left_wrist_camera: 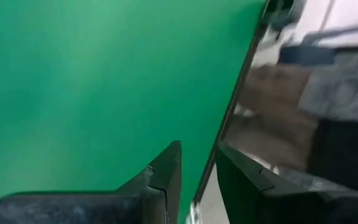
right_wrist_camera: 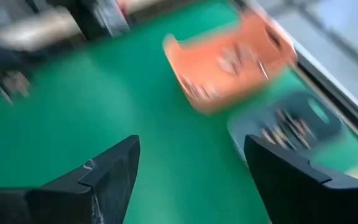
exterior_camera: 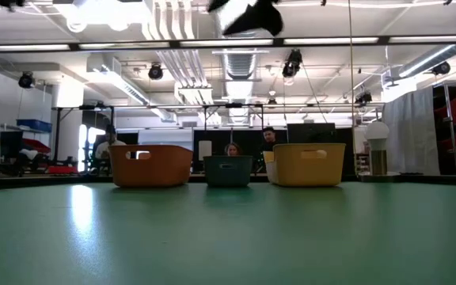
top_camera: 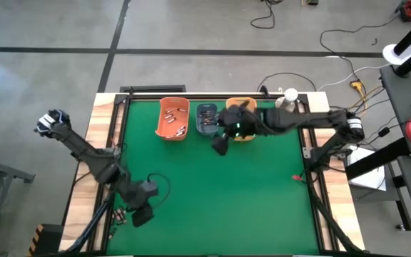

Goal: Sort batteries
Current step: Put the large black battery into the yellow bin

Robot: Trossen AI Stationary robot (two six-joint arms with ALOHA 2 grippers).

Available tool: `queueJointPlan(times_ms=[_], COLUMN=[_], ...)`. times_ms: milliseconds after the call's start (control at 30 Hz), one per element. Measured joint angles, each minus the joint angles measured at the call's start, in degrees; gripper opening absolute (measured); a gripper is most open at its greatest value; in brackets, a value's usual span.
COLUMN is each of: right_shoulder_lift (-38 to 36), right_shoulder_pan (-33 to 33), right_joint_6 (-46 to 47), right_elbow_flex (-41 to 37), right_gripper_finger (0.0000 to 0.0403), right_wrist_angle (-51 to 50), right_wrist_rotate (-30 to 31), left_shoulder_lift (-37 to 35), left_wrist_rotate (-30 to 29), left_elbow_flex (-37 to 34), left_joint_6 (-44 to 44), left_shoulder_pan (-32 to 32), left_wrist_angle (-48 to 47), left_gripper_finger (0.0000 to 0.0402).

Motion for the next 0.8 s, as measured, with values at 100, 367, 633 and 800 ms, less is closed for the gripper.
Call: queueJointPlan(times_ms=[100, 367, 633, 800], right_shoulder_lift=[1.68, 5.32, 3.38, 1.23], right_shoulder_pan=[4.85, 9.53, 8.63, 8.57], right_joint_6=[-0.5, -5.41, -13.25, -17.65], right_elbow_flex=[0.0, -0.04, -0.07, -0.07], right_gripper_finger=[0.0271, 0.025, 0.0234, 0.0231], right_wrist_angle=[9.17, 16.39, 13.94, 10.33], right_wrist_rotate=[3.7, 3.93, 4.01, 4.06], left_shoulder_lift=[1.13, 6.89, 14.05, 15.4], left_wrist_rotate=[1.43, 8.43, 15.76, 16.37], left_elbow_flex=[-0.02, -0.04, 0.1, 0.93], left_joint_6=[-3.62, -8.27, -9.51, -10.62], left_shoulder_pan=[-4.17, -10.62, -12.4, -12.38], left_wrist_angle=[-2.95, -9.49, -10.13, -9.92], left_gripper_finger=[0.008, 0.008, 0.008, 0.008])
